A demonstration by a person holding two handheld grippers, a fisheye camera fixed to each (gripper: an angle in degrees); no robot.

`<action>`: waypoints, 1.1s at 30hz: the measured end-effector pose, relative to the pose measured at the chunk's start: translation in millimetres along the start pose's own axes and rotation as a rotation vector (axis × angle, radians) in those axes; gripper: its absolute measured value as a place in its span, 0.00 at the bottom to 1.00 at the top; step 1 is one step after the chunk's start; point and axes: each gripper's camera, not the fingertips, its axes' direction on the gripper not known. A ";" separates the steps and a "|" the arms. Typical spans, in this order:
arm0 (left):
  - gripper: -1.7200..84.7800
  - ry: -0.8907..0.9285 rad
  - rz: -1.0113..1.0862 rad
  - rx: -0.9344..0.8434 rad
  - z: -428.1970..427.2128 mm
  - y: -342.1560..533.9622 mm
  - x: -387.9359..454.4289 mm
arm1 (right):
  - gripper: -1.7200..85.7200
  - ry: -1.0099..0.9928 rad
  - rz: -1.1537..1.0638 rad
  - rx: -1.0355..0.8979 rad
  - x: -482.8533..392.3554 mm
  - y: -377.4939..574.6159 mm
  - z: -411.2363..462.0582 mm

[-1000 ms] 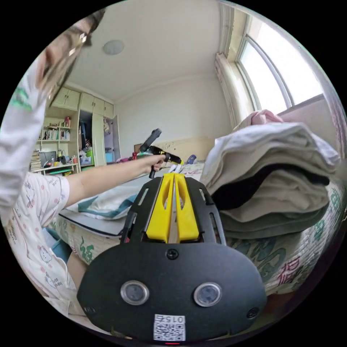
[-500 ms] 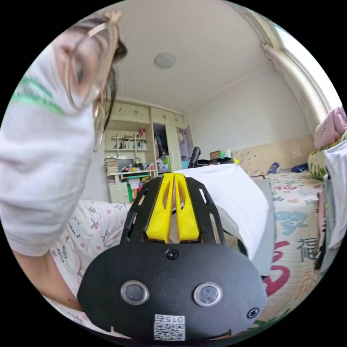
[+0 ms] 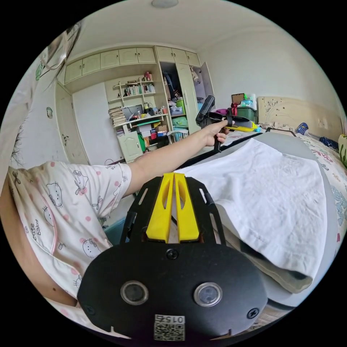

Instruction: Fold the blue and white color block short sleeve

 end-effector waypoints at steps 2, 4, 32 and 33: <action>0.13 -0.030 0.007 -0.080 9.0 26.0 4.3 | 0.01 0.025 -0.019 -0.015 -11.1 -0.7 8.3; 0.14 0.008 0.012 -0.155 19.0 37.6 13.1 | 0.01 0.042 -0.033 -0.029 -20.0 -2.4 15.6; 0.03 -0.365 0.257 -0.349 98.0 186.8 166.3 | 0.12 0.289 -0.127 -0.077 -147.6 -68.7 -95.2; 0.03 -0.363 0.256 -0.349 99.1 189.3 164.5 | 0.12 0.339 -0.116 -0.087 -147.7 -68.0 -99.8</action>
